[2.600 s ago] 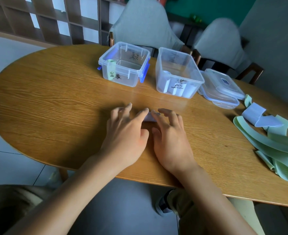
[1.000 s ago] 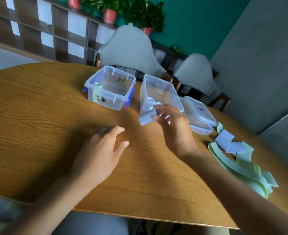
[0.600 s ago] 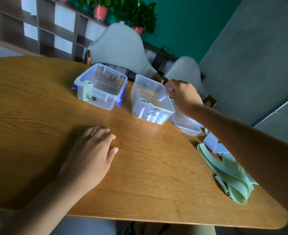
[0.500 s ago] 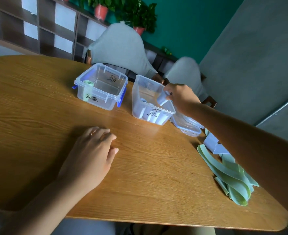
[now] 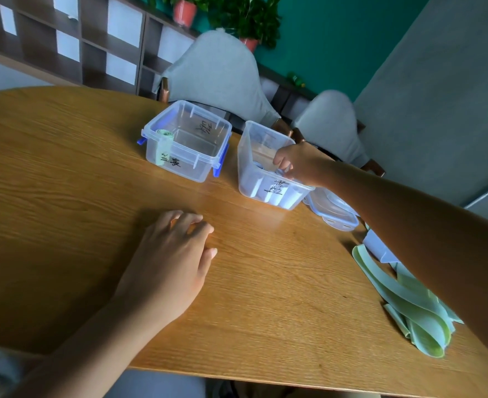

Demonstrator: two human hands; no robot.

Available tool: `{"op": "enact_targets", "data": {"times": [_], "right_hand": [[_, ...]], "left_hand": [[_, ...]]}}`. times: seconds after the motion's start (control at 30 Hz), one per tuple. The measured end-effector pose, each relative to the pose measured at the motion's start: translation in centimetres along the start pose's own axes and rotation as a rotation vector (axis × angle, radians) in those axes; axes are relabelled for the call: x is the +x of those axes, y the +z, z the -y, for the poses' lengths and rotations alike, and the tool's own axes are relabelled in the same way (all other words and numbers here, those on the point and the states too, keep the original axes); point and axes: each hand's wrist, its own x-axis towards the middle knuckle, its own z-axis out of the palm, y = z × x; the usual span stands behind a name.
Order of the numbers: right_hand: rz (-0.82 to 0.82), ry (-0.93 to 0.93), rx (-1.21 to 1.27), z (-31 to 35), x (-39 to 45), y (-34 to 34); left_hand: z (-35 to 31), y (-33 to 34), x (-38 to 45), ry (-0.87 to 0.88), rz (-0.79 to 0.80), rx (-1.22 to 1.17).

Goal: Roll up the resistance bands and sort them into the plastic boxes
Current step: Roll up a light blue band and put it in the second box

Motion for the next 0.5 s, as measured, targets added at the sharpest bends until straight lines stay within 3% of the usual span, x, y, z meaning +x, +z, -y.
{"op": "enact_targets", "data": {"times": [0.5], "right_hand": [[0.148, -0.022, 0.063, -1.1, 0.0, -1.2]], "left_hand": [[0.2, 0.1, -0.1, 0.006, 0.013, -0.002]]}}
